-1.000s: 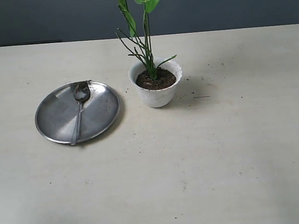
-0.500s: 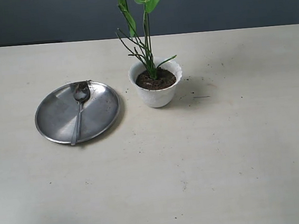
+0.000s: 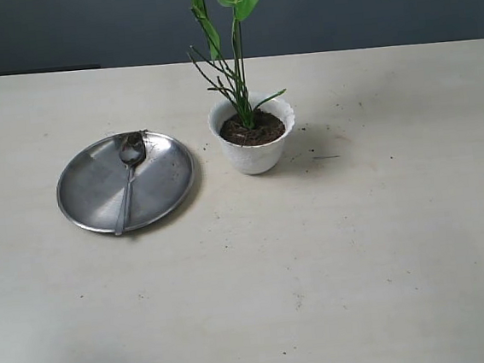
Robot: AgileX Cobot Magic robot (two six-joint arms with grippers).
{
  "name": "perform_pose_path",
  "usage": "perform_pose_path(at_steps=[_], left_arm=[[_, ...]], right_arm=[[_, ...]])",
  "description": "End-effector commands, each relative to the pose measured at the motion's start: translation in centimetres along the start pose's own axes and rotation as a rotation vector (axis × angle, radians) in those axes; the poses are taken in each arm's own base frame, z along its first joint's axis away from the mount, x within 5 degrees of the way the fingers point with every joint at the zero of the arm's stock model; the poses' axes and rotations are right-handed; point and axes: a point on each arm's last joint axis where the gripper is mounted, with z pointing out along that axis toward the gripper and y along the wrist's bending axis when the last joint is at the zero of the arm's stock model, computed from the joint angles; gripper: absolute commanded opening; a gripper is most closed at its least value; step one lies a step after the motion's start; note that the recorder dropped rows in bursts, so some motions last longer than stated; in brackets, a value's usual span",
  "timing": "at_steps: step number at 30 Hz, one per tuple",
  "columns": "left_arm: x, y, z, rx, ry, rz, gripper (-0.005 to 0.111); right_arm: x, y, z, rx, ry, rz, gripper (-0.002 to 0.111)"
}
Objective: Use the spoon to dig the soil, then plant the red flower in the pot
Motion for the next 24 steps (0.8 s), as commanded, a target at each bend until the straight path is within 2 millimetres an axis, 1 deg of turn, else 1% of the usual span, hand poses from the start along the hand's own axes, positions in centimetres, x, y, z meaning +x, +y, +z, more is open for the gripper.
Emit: perform_pose_path(at_steps=[1, 4, 8, 12, 15, 17, 24], left_arm=[[0.1, 0.0, 0.0, 0.005, -0.006, -0.006, 0.000], [0.1, 0.0, 0.0, 0.005, -0.006, -0.006, 0.000], [0.1, 0.0, 0.0, 0.005, -0.006, -0.006, 0.000], [0.1, 0.0, 0.0, 0.005, -0.006, -0.006, 0.000], [0.1, 0.0, 0.0, 0.005, -0.006, -0.006, 0.000], [0.1, 0.0, 0.0, 0.005, -0.006, -0.006, 0.000], [0.1, 0.0, 0.0, 0.005, -0.006, -0.006, 0.000]], right_arm=[[1.7, 0.6, 0.6, -0.059, 0.017, -0.026, -0.001], [3.2, 0.6, 1.2, -0.065, 0.026, -0.034, -0.001], [5.7, 0.6, 1.9, -0.066, 0.068, -0.035, -0.001], [8.1, 0.7, 2.2, -0.070, 0.139, -0.011, -0.001], [9.4, 0.7, 2.4, -0.072, 0.165, 0.004, -0.001], [9.2, 0.7, 2.4, -0.071, 0.150, 0.005, -0.001], [9.5, 0.7, 2.3, -0.077, 0.183, -0.009, -0.001]])
